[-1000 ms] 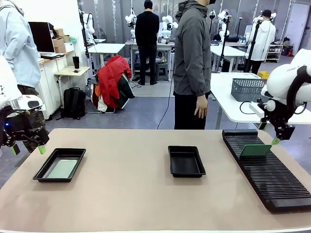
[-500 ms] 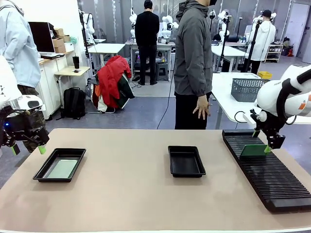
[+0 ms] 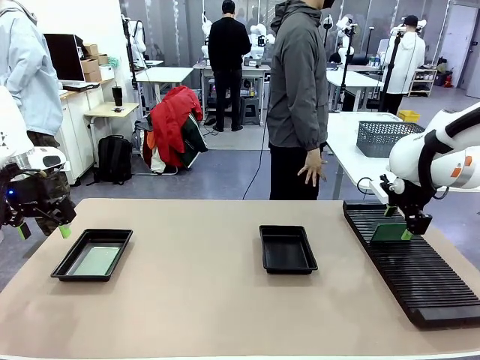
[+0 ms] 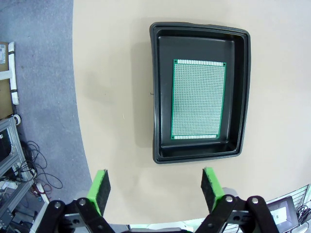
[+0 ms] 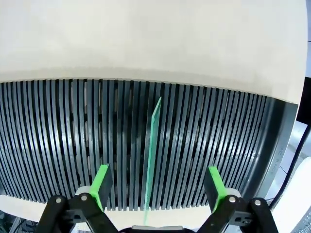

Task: Inspect and transfer BCBs to ESD trays.
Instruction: Pick up the Blank PCB from the PCB Rack and place it in the right ESD tray.

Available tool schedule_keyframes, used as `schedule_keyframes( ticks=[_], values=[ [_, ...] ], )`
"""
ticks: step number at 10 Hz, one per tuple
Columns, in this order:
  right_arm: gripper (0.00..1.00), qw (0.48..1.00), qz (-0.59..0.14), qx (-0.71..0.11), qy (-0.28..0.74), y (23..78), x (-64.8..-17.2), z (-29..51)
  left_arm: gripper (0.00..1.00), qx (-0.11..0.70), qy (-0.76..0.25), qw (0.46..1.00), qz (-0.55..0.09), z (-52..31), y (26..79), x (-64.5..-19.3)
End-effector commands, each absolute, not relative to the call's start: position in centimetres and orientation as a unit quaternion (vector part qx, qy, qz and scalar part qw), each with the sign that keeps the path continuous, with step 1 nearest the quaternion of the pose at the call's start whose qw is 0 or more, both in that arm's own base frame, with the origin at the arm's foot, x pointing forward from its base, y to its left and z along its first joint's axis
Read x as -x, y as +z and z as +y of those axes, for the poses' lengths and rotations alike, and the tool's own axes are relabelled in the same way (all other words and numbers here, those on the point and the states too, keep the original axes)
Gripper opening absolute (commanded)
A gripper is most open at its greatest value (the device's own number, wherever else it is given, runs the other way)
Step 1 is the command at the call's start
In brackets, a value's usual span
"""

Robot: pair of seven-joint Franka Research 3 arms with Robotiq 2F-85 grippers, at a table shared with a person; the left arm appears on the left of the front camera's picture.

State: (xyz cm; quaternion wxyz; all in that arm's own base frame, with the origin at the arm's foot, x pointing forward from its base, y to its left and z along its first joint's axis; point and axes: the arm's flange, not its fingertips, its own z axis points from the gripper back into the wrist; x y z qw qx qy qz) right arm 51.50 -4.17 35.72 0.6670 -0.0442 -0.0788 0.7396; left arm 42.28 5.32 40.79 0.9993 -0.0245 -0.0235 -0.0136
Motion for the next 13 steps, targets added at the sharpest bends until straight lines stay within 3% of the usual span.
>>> schedule_keyframes(
  ticks=[1, 10, 13],
  values=[
    [1.00, 0.677, -0.098, 0.048, 0.728, 34.96, -51.66, -4.52, 1.00, 0.027, -0.014, 0.999, -0.029, 5.43, 40.70, -42.38],
    [1.00, 0.674, -0.078, 0.062, 0.732, 35.64, -51.60, -3.94, 1.00, 0.027, -0.014, 0.999, -0.029, 5.43, 40.70, -42.38],
    [0.90, 0.682, -0.067, 0.074, 0.724, 35.48, -51.64, -4.42, 1.00, 0.027, -0.014, 0.999, -0.029, 5.43, 40.70, -42.38]
  ],
)
